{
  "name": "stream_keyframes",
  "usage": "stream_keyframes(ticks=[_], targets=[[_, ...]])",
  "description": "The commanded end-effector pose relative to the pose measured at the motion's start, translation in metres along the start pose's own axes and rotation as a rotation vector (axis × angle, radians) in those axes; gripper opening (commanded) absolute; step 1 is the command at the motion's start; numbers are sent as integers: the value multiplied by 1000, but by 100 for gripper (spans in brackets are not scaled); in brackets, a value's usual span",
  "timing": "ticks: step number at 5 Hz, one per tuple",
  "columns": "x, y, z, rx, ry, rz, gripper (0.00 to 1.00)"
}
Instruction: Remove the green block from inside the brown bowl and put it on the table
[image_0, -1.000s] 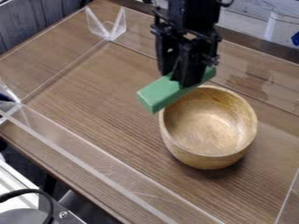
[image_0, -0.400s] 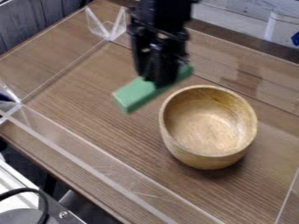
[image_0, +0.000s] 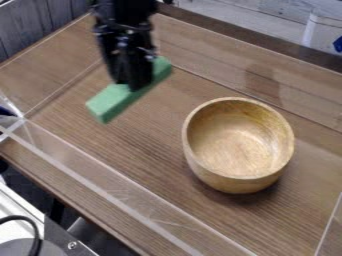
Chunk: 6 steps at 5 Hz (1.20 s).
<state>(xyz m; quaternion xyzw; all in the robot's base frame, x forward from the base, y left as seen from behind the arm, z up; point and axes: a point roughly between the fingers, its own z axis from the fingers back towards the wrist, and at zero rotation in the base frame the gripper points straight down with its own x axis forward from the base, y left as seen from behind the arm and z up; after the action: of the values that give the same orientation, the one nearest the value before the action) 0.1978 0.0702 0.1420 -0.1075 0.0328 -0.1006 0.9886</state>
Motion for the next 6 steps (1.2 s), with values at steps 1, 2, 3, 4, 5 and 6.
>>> stream_keyframes(ticks=[1, 2, 3, 4, 5, 6], targets=[[-10, 24, 1, -31, -22, 71, 0], [-2, 8, 1, -51, 9, 20, 0], [7, -9, -1, -76, 33, -30, 0], [17, -24, 1, -94, 9, -102, 0], [12, -11, -3, -106, -23, -140, 0], [2, -2, -13, -42, -56, -121, 0]])
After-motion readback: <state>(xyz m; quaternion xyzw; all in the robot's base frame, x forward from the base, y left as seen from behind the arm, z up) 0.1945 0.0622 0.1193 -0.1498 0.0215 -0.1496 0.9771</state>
